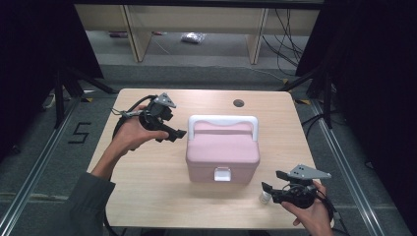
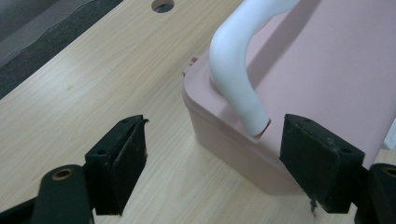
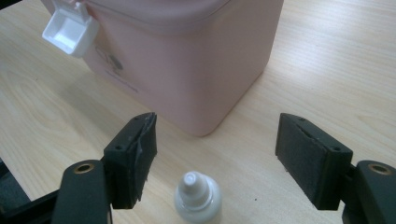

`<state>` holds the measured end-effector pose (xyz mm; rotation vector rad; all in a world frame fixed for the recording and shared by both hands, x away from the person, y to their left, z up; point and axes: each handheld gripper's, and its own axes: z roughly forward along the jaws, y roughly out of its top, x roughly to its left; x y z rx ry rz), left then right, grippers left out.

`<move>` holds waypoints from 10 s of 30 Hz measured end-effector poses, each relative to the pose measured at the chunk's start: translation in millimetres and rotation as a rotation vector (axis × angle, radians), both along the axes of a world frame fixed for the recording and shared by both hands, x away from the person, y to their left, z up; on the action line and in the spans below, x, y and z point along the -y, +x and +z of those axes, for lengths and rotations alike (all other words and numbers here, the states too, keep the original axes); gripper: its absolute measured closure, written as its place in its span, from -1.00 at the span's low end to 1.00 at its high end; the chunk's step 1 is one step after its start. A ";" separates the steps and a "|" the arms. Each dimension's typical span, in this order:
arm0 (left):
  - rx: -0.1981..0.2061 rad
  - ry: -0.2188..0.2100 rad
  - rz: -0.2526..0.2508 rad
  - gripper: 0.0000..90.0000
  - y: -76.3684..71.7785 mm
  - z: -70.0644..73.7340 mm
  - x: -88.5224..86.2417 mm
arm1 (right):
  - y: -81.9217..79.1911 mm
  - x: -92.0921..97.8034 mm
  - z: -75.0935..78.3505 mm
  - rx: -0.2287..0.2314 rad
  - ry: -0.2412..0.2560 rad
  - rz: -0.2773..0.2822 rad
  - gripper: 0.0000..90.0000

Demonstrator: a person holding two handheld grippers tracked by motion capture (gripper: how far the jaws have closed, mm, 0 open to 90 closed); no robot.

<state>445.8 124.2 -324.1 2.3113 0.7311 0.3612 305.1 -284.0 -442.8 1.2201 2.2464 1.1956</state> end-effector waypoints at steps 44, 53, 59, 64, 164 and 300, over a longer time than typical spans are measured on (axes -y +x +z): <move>-0.087 0.299 -0.255 -0.19 52.7 27.6 77.2 | 25.3 40.9 -24.3 0.000 0.012 -0.124 -0.28; -0.092 0.353 -0.300 -0.04 57.2 23.5 87.5 | 25.8 42.5 -25.4 -0.009 -0.010 -0.117 -0.27; -0.098 0.375 -0.311 0.01 58.9 20.8 91.7 | 24.7 40.1 -26.8 -0.015 -0.004 -0.129 -0.27; -0.105 0.418 -0.316 0.03 62.7 20.6 91.5 | 26.0 42.1 -28.1 -0.010 -0.024 -0.119 -0.27; 0.057 0.220 -0.148 -0.34 49.6 57.3 57.1 | 72.0 -15.8 41.2 0.250 0.145 0.192 1.00; -0.039 -0.143 0.111 0.09 -41.6 -98.6 31.1 | 186.9 -26.8 52.7 0.214 0.102 0.036 1.00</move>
